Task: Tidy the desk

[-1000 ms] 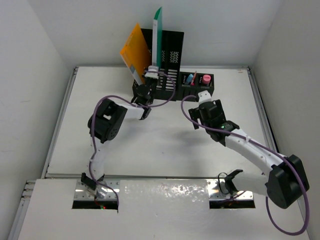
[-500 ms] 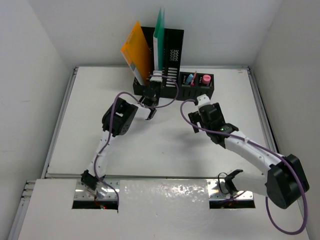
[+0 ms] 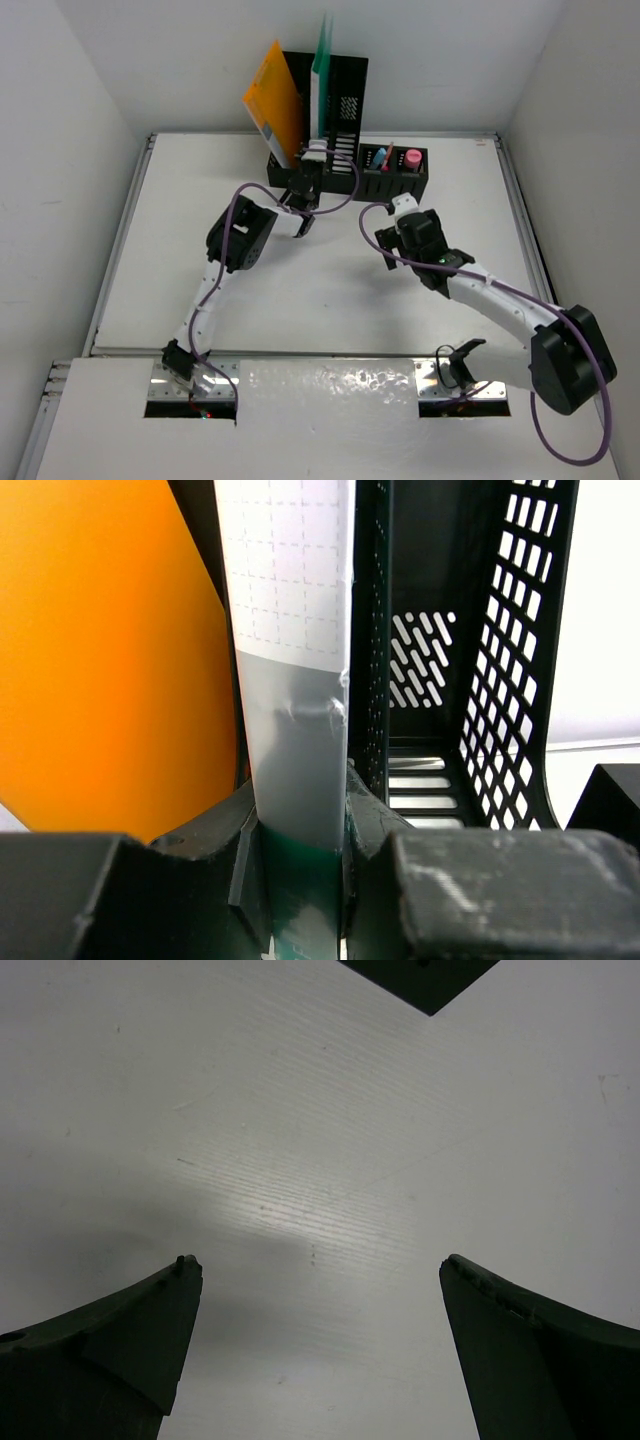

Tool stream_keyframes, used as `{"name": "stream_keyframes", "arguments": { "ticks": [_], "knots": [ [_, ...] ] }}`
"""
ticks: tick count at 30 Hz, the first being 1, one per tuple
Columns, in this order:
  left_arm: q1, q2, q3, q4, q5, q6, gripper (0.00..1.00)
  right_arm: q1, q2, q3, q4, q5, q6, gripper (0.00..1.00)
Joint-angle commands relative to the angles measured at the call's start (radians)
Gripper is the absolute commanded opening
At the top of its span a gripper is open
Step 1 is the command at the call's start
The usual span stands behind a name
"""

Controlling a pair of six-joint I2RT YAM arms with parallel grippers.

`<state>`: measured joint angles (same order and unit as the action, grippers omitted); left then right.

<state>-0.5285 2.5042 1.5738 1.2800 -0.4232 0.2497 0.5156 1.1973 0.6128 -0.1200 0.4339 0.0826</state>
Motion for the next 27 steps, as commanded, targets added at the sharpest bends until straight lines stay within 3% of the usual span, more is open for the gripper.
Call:
{"name": "stream_keyframes", "arguments": {
  "ticks": [1, 4, 8, 14, 23, 27],
  "knots": [
    [0.004, -0.030, 0.025, 0.355, 0.008, -0.009, 0.00, -0.005, 0.012, 0.004, 0.046, -0.014, 0.009, 0.99],
    [0.001, -0.042, -0.003, 0.343, -0.023, -0.030, 0.00, -0.005, 0.015, 0.002, 0.046, -0.017, 0.011, 0.99],
    [0.002, -0.076, -0.047, 0.334, -0.054, -0.024, 0.22, -0.005, 0.021, 0.005, 0.045, -0.017, 0.008, 0.99],
    [0.001, -0.159, -0.107, 0.343, -0.078, 0.006, 0.46, -0.005, 0.031, 0.022, 0.042, -0.035, 0.014, 0.99],
    [0.001, -0.338, -0.214, 0.394, -0.074, 0.026, 0.61, -0.006, 0.035, 0.036, 0.031, -0.075, 0.032, 0.99],
    [0.001, -0.441, -0.262, 0.398, -0.072, 0.057, 0.62, -0.005, 0.024, 0.041, 0.029, -0.089, 0.039, 0.99]
  ]
}}
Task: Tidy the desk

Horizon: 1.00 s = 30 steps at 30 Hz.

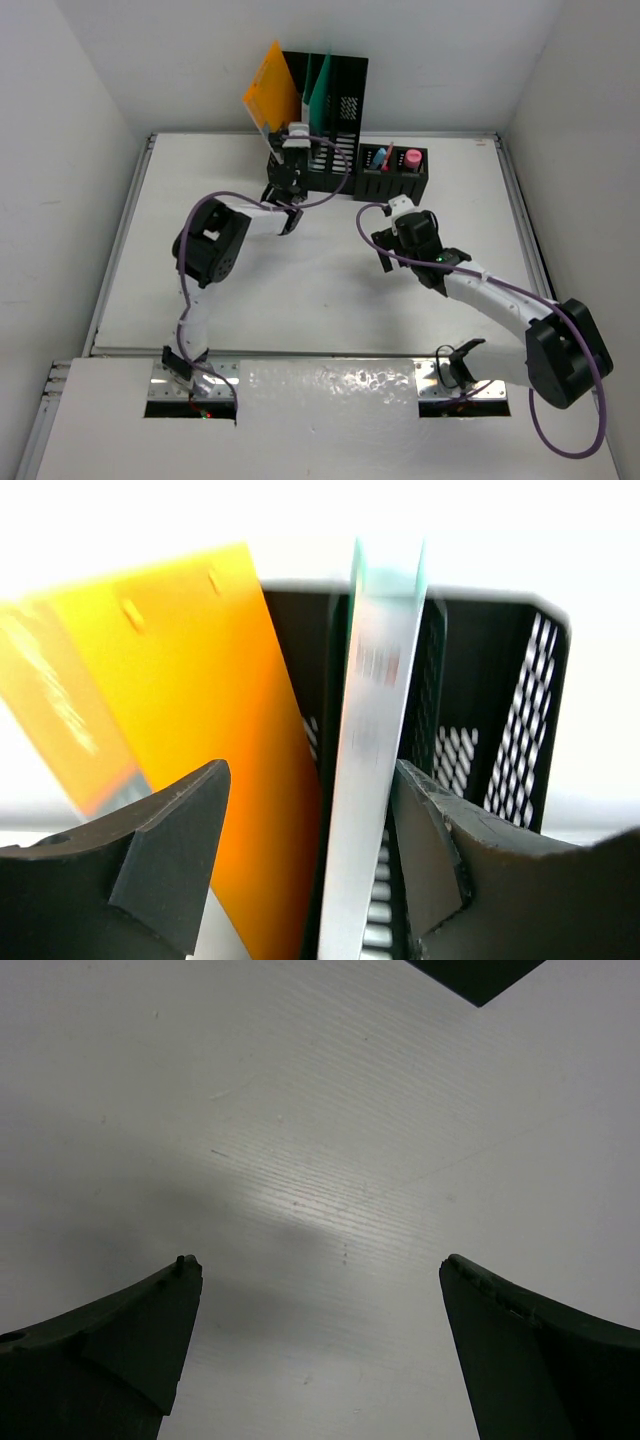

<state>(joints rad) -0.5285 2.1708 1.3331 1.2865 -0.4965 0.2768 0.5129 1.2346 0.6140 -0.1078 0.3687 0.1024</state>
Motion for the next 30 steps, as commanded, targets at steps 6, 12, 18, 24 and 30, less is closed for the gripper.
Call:
{"name": "stream_keyframes", "arguments": {
  "ticks": [6, 12, 18, 24, 30],
  "knots": [
    [0.001, -0.307, -0.129, 0.387, -0.034, 0.101, 0.63, -0.004, -0.029, 0.050, 0.016, -0.027, 0.016, 0.99],
    [0.001, -0.489, -0.245, 0.318, -0.076, 0.084, 0.63, -0.001, -0.040, 0.067, 0.019, -0.033, 0.025, 0.99],
    [0.001, -0.669, -0.299, 0.080, -0.070, 0.040, 0.62, 0.001, -0.040, 0.095, 0.031, -0.051, 0.026, 0.99],
    [0.001, -0.798, -0.293, -0.407, 0.070, -0.172, 0.68, 0.004, -0.020, 0.122, 0.036, -0.059, 0.019, 0.99],
    [0.005, -0.796, -0.250, -0.692, 0.219, -0.335, 0.54, 0.006, 0.006, 0.159, 0.026, -0.051, -0.004, 0.99]
  ]
}}
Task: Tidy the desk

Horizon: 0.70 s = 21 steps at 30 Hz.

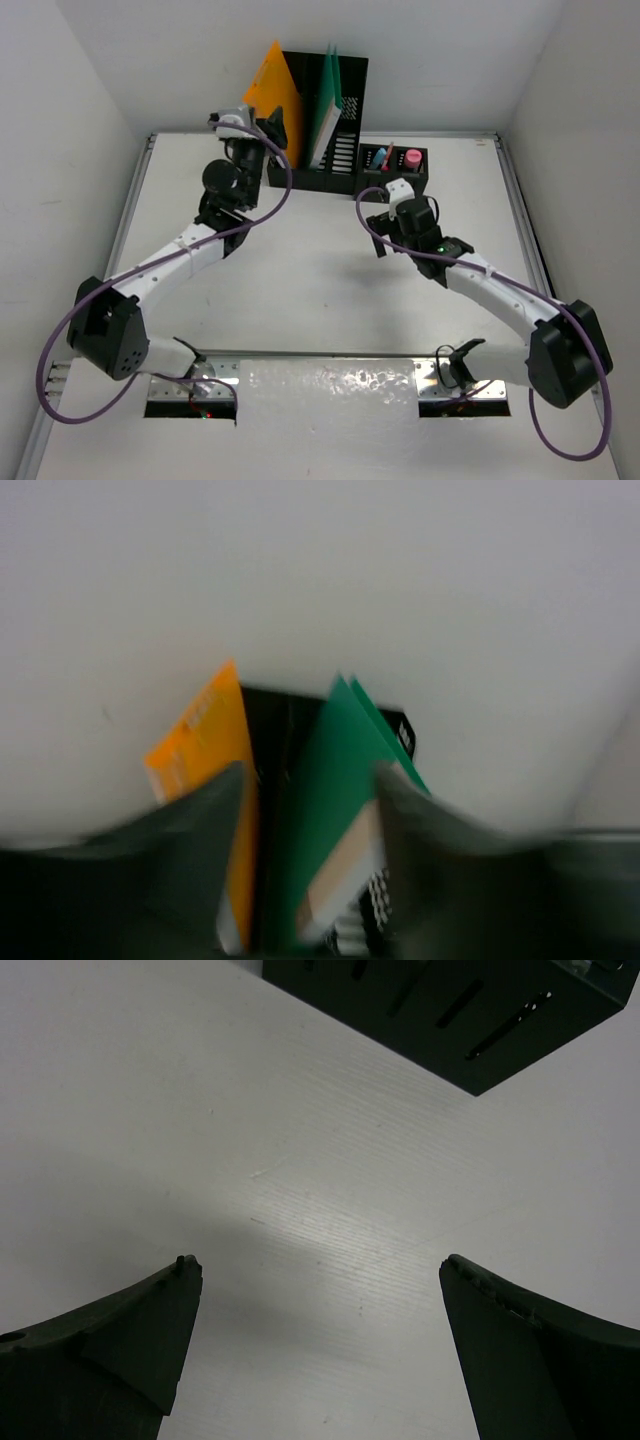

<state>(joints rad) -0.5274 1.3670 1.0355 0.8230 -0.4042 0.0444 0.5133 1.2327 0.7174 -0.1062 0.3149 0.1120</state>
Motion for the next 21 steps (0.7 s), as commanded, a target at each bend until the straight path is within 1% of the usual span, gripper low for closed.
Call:
{"name": "stream_keyframes", "arguments": {
  "ticks": [1, 3, 4, 5, 6, 7, 8, 10, 12, 14, 15, 18, 21],
  "knots": [
    [0.004, 0.014, 0.066, -0.298, 0.143, -0.116, 0.36, 0.007, 0.010, 0.059, 0.025, 0.035, -0.027, 0.99],
    [0.004, 0.047, 0.081, -0.346, 0.142, -0.118, 0.13, 0.007, 0.013, 0.079, 0.020, 0.070, -0.046, 0.99],
    [0.003, 0.062, 0.092, -0.361, 0.159, -0.109, 0.07, 0.007, 0.017, 0.086, 0.019, 0.078, -0.063, 0.99],
    [0.003, 0.098, 0.097, -0.360, 0.177, -0.097, 0.08, 0.005, 0.020, 0.102, 0.017, 0.085, -0.070, 0.99],
    [0.003, 0.116, 0.100, -0.351, 0.209, -0.081, 0.19, 0.007, 0.025, 0.111, 0.017, 0.084, -0.078, 0.99],
    [0.003, 0.135, 0.104, -0.314, 0.243, -0.058, 0.41, 0.007, 0.034, 0.120, 0.017, 0.082, -0.086, 0.99],
    [0.003, 0.173, 0.101, -0.285, 0.272, -0.057, 0.70, 0.007, 0.039, 0.135, 0.017, 0.078, -0.087, 0.99],
    [0.001, 0.216, 0.103, -0.187, 0.315, -0.049, 0.82, 0.007, 0.048, 0.148, 0.020, 0.076, -0.087, 0.99],
    [0.003, 0.299, 0.138, -0.191, 0.338, -0.017, 0.84, 0.007, 0.057, 0.155, 0.023, 0.070, -0.086, 0.99],
    [0.001, 0.380, 0.210, -0.215, 0.367, 0.006, 0.86, 0.005, 0.060, 0.159, 0.026, 0.066, -0.080, 0.99],
    [0.001, 0.401, 0.225, -0.219, 0.373, 0.012, 0.97, 0.005, 0.060, 0.159, 0.026, 0.062, -0.080, 0.99],
    [-0.002, 0.448, 0.229, -0.119, 0.357, 0.037, 0.97, 0.007, 0.059, 0.159, 0.020, 0.059, -0.084, 0.99],
    [-0.002, 0.500, 0.271, -0.097, 0.326, 0.084, 0.97, 0.007, 0.054, 0.162, 0.010, 0.061, -0.095, 0.99]
  ]
}}
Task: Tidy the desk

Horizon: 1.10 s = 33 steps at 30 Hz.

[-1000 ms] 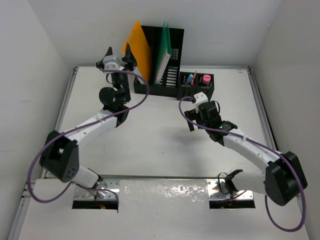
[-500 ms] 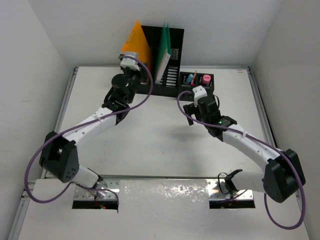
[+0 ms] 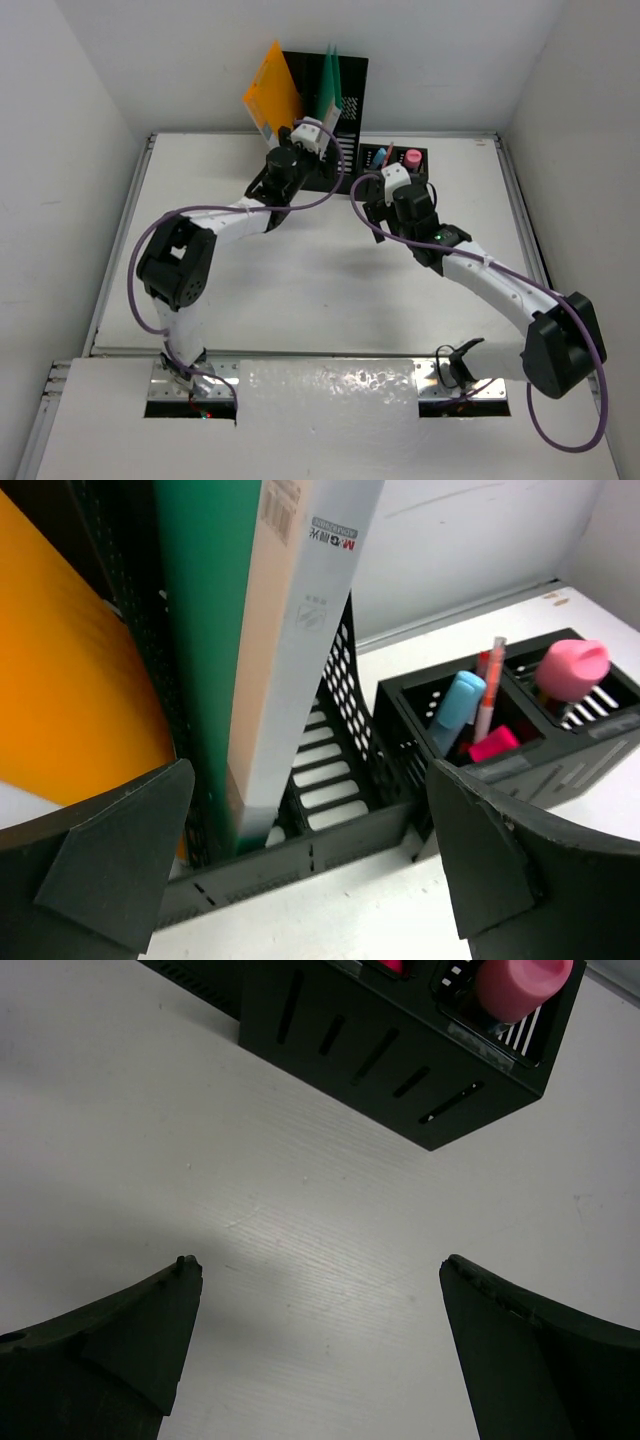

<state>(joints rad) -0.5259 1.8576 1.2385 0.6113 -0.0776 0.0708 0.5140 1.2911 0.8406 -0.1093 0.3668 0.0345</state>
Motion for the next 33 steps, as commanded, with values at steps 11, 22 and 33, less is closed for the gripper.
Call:
{"name": "stream_keyframes", "arguments": {
  "ticks": [11, 22, 33],
  "knots": [
    [-0.003, 0.244, 0.294, 0.220, -0.129, 0.112, 0.97, 0.001, -0.033, 0.022, 0.014, -0.003, -0.028, 0.99],
    [-0.003, 0.341, 0.426, 0.267, -0.220, 0.070, 0.04, 0.000, -0.065, -0.031, 0.045, -0.042, -0.016, 0.99],
    [-0.002, 0.245, 0.328, 0.375, -0.298, 0.067, 0.00, 0.001, -0.058, -0.040, 0.049, -0.071, 0.004, 0.99]
  ]
}}
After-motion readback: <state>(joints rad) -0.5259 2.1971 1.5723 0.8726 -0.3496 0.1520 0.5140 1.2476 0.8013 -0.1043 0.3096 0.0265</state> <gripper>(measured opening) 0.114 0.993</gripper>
